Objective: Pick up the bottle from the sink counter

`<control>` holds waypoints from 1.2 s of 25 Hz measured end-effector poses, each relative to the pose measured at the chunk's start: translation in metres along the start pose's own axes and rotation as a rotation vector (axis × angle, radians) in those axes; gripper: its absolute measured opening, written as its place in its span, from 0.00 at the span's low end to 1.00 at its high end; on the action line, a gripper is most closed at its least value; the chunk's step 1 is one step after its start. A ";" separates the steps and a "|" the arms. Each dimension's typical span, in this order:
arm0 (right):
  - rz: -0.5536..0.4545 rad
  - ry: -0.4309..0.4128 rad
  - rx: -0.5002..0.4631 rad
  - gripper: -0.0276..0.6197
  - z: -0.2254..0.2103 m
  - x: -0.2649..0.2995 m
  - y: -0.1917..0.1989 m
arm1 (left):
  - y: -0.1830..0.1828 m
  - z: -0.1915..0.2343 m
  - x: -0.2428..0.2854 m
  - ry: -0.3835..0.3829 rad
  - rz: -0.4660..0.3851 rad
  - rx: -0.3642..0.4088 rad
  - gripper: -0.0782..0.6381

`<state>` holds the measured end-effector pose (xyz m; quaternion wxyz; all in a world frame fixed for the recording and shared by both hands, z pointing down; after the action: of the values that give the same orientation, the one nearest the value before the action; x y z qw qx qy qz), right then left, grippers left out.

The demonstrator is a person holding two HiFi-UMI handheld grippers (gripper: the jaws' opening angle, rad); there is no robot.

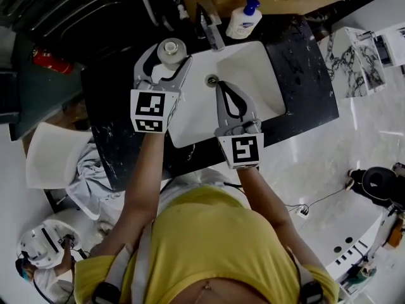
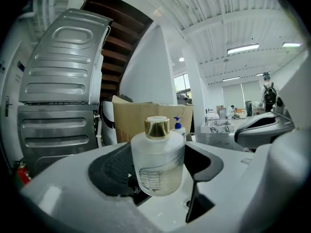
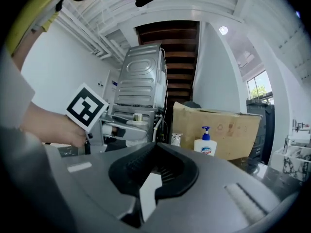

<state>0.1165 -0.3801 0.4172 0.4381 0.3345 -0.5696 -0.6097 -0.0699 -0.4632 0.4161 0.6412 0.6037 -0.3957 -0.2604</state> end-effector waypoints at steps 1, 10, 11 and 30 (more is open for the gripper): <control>-0.004 -0.002 -0.004 0.05 -0.001 -0.004 -0.001 | -0.005 -0.006 -0.008 0.002 -0.002 0.002 0.56; -0.032 0.011 0.023 0.05 -0.009 -0.046 -0.021 | -0.044 -0.056 -0.077 -0.056 -0.045 0.077 0.56; -0.041 0.016 0.023 0.05 -0.010 -0.050 -0.023 | -0.047 -0.061 -0.084 -0.063 -0.054 0.081 0.56; -0.068 0.028 -0.027 0.05 0.014 -0.081 -0.048 | -0.038 -0.076 -0.159 -0.144 -0.136 0.056 0.56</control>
<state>0.1278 -0.3021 0.3639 0.4295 0.3560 -0.5435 -0.6272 -0.0893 -0.2963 0.3519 0.5748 0.6266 -0.4060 -0.3348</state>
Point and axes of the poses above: the fingertips, and each gripper's own axes: x forward along the fingers, z to its left, y out of its underside, the point moved 9 cm from there along -x, backward along the fingers, and after that the axes turned 8 degrees about y, right-handed, at the moved point
